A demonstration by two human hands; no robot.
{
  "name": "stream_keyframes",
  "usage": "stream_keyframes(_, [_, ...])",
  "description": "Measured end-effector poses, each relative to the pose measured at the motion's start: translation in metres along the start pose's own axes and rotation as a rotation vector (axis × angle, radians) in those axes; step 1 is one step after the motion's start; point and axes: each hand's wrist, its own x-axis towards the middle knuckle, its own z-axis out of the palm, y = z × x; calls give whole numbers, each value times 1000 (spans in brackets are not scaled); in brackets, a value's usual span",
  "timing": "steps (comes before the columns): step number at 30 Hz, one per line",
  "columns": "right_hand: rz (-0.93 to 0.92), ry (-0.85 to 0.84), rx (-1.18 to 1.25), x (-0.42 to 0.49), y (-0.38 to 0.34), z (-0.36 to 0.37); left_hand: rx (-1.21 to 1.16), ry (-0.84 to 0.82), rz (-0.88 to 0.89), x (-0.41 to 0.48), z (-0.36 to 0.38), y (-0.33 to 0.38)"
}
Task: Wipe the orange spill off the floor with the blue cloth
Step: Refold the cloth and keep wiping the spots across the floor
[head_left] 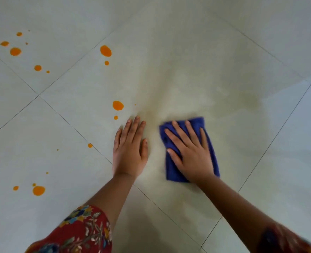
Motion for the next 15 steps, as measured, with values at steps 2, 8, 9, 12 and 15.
stream_keyframes(2, [204, 19, -15, -24, 24, -1, -9, 17, 11, 0, 0, 2])
stream_keyframes(8, [450, 123, 138, 48, -5, 3, -159, 151, 57, 2, 3, 0])
stream_keyframes(9, [365, 131, 136, 45, -21, 6, -216, 188, 54, 2, 3, -1])
stream_keyframes(12, [70, 96, 30, -1, -53, 14, -332, 268, -37, -11, -10, -5])
stream_keyframes(15, [125, 124, -27, -36, -42, 15, -386, 282, -87, -45, -19, -17])
